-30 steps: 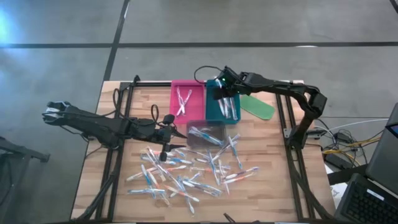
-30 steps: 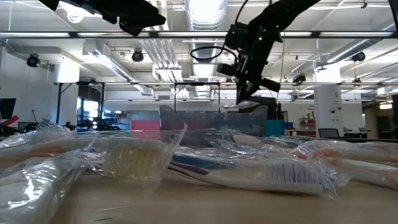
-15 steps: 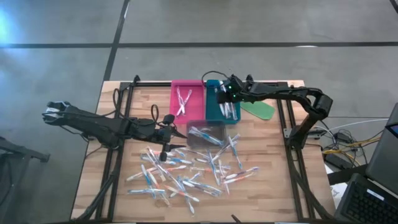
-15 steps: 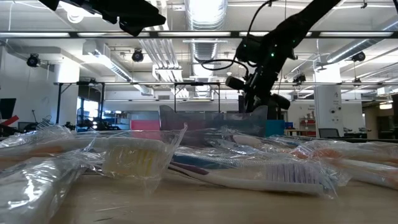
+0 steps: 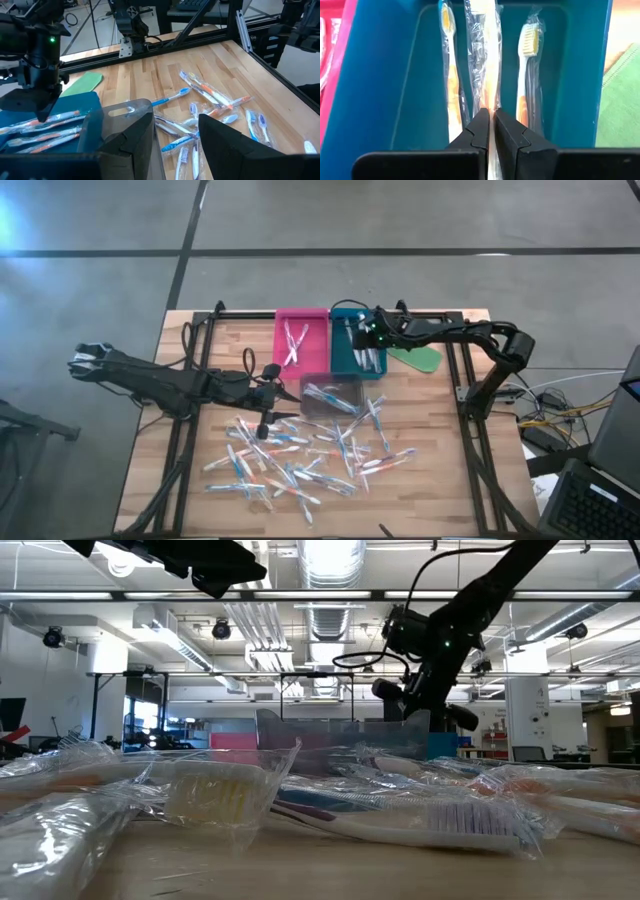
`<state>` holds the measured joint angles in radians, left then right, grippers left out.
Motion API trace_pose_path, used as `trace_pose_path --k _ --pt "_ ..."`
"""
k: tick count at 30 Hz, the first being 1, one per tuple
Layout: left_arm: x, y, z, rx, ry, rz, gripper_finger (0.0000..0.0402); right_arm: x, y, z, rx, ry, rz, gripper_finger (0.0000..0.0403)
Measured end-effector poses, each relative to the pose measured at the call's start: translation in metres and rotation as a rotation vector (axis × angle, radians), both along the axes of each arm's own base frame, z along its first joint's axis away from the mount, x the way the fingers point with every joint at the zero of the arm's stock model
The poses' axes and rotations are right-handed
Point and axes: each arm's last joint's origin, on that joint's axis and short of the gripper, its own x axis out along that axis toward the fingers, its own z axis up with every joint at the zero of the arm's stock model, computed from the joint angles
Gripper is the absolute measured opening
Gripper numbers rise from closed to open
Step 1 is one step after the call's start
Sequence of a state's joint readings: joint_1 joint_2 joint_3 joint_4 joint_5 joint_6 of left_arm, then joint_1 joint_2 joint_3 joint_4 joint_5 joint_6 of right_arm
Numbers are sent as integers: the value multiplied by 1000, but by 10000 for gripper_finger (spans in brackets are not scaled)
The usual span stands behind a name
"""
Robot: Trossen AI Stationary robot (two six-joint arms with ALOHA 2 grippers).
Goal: Pick & Place Toothbrushes
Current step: Put the orange toothbrush into the blue bin
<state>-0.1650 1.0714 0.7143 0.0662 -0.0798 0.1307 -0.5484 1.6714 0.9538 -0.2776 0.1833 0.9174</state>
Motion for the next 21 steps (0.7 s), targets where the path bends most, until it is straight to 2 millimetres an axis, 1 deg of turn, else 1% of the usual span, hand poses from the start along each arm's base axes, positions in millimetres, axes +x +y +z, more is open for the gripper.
trace_pose_path --k 11,18,21 --pt "0 0 0 0 0 0 163 0 0 -1 -4 1 7 20" --pt "0 0 0 0 0 0 163 0 0 0 -2 -3 12 51" --pt "0 0 0 0 0 0 163 0 0 0 27 -22 23 68"
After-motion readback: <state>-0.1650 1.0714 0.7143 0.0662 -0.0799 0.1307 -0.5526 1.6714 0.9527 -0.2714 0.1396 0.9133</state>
